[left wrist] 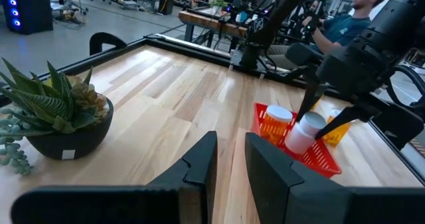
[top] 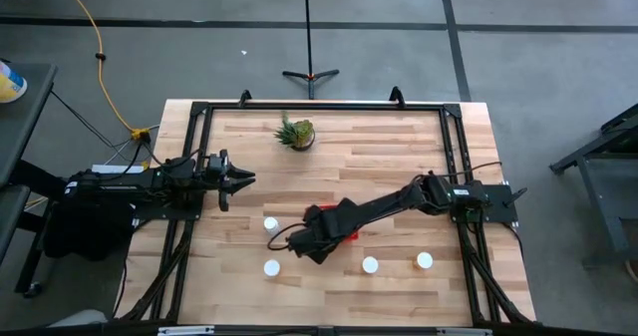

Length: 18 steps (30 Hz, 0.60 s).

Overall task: Pick and place pill bottles into a basket
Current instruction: Put the white pill bottle into the red bin

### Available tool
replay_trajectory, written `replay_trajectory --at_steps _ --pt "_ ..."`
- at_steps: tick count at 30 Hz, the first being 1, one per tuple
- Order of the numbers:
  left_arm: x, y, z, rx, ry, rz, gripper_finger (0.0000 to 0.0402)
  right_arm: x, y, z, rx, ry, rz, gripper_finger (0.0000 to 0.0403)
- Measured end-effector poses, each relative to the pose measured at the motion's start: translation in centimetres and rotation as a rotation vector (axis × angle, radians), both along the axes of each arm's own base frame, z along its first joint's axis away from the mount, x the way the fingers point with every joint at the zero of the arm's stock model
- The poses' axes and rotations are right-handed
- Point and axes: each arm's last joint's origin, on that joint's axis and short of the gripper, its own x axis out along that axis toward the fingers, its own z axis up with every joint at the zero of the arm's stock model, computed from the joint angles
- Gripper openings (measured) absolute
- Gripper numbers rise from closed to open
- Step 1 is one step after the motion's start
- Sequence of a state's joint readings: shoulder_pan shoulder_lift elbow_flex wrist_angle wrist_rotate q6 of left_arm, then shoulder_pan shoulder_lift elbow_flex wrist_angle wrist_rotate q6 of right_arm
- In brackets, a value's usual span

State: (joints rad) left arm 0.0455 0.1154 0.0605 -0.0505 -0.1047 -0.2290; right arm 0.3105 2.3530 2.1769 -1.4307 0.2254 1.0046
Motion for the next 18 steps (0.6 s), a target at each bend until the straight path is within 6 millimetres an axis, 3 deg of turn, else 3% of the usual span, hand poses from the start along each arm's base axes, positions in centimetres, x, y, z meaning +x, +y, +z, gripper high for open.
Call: replay_trajectory --at_steps 7,18 --pt "0.0 0.0 0.0 0.0 0.0 0.0 0.0115 -0.2 0.1 0.0 -0.017 0.004 -0.014 0.0154" --pt "0.0 0.0 0.0 0.0 0.0 0.0 0.0115 1.4 0.5 0.1 -0.045 -0.171 0.018 0.0154"
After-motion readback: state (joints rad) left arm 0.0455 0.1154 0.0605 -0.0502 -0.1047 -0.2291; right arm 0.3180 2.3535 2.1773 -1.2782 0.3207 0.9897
